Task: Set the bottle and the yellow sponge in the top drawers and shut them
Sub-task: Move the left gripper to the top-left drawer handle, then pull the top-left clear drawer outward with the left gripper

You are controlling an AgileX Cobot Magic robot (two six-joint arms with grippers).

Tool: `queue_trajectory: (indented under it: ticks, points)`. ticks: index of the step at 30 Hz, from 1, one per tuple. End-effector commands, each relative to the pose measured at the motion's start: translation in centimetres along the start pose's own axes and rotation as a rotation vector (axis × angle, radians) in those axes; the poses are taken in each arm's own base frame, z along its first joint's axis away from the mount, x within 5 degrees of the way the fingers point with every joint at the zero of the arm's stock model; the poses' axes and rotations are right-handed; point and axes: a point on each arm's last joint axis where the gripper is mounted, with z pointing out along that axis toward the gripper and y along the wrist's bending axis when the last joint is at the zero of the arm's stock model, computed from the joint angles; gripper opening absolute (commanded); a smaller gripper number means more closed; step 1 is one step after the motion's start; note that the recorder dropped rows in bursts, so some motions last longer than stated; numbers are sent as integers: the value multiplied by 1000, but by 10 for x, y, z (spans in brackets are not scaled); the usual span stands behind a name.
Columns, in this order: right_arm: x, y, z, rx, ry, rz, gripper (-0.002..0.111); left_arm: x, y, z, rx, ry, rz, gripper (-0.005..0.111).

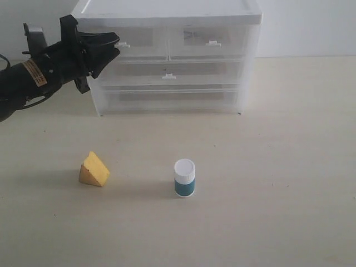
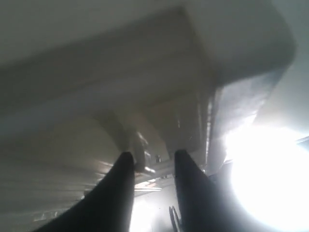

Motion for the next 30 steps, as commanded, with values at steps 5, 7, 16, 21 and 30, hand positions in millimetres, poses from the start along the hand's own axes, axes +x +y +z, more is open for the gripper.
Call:
queue_trajectory:
  ticks: [5,7,16,21,30]
  points:
    - [-2,1,0,-2,-12,-9,12,1,-4,8,7,-12,-9,4]
    - [-2,1,0,-2,-12,-9,12,2,-4,8,7,1,26,4]
    - [-2,1,0,-3,-13,-11,12,48,-8,-27,-28,74,131,4]
    - [-2,1,0,-3,-13,-13,12,83,-29,-63,-58,98,205,4]
    - [-2,1,0,-2,-8,-13,12,99,-41,-87,-75,100,250,4]
